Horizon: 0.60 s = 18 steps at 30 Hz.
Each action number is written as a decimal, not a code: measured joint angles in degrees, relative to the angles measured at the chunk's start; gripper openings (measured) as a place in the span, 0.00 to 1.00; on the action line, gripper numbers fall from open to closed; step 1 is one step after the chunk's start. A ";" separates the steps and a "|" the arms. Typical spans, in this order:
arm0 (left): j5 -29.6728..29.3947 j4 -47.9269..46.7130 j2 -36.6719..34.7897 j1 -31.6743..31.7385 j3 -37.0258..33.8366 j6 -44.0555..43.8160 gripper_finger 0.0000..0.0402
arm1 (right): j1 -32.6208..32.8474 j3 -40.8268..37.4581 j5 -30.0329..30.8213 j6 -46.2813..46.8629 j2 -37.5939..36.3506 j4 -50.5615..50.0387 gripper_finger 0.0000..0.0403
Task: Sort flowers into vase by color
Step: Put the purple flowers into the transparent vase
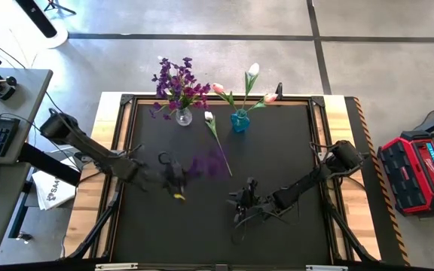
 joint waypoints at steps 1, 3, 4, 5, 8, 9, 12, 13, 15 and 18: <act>6.45 9.70 0.26 0.21 -1.24 8.85 0.00 | 0.00 0.00 -0.02 0.00 0.00 -0.01 0.23; 13.23 25.00 0.76 0.34 -3.13 25.70 0.00 | 0.00 0.00 -0.04 0.02 0.00 0.02 0.23; 13.20 30.03 0.80 0.29 -3.88 33.03 0.00 | 0.00 0.00 -0.28 0.18 0.00 0.15 0.23; 11.50 34.14 0.75 0.37 -4.55 39.96 0.00 | 0.00 0.00 -0.52 0.42 0.00 0.39 0.23; 3.95 44.02 0.54 3.29 -6.82 53.21 0.00 | 0.05 0.00 -1.17 1.52 0.00 0.81 0.23; 3.53 46.42 0.52 5.22 -7.66 54.81 0.00 | 0.19 0.00 -1.18 1.51 0.00 0.87 0.23; 8.05 50.07 0.52 12.23 -10.56 55.44 0.00 | 0.24 0.00 -1.18 1.38 0.00 1.05 0.23; 10.29 50.54 0.52 14.62 -11.29 55.33 0.00 | 0.24 0.00 -1.18 1.29 0.00 1.05 0.23; 11.98 50.75 0.36 18.24 -12.22 56.01 0.00 | 0.24 0.00 -1.18 1.47 0.00 1.14 0.23; 9.70 54.22 -0.99 21.28 -13.57 57.77 0.00 | 0.24 0.00 -1.18 1.68 0.00 1.16 0.23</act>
